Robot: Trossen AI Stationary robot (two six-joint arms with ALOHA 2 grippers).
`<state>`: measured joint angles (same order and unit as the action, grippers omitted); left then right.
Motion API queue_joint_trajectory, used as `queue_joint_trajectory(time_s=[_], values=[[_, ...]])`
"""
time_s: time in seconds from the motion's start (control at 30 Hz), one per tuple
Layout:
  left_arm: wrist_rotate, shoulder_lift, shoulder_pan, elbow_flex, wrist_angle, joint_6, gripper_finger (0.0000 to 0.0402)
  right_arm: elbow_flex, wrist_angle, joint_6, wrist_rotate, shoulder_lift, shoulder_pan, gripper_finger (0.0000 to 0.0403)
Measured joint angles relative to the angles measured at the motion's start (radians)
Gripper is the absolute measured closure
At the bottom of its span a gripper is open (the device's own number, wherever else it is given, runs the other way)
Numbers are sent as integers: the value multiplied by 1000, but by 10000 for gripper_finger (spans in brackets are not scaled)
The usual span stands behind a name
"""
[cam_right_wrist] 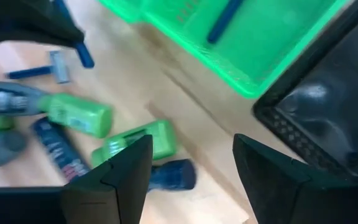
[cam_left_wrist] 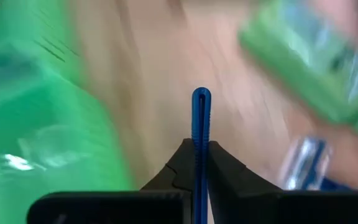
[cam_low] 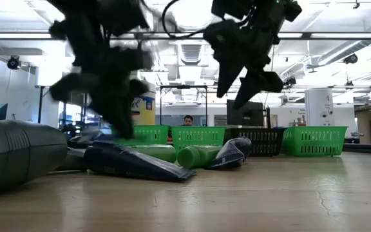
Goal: Pick & Place Travel size toiletries
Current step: Put the top razor into the middle green bin
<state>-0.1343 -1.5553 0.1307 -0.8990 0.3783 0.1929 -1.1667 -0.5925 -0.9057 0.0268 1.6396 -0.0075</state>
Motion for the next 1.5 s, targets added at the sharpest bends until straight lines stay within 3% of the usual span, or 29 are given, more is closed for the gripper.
queue_joint_trajectory(time_s=[0.23,0.47,0.63,0.8,1.13,1.5], values=[[-103,184,2,8,-9,293,383,0,112,-16,178,-47,-75,194],[-201,317,50,6,-40,786,383,0,327,-89,367,-42,-218,200],[-235,346,63,-13,-111,887,383,1,494,-129,453,-42,-275,191],[-253,332,68,-13,-243,1148,383,-19,575,-161,506,-29,-275,176],[-200,301,60,-13,-344,1281,381,-57,573,-153,573,2,-259,150],[-165,258,54,-12,-442,1268,378,-75,582,-124,581,29,-219,190]])
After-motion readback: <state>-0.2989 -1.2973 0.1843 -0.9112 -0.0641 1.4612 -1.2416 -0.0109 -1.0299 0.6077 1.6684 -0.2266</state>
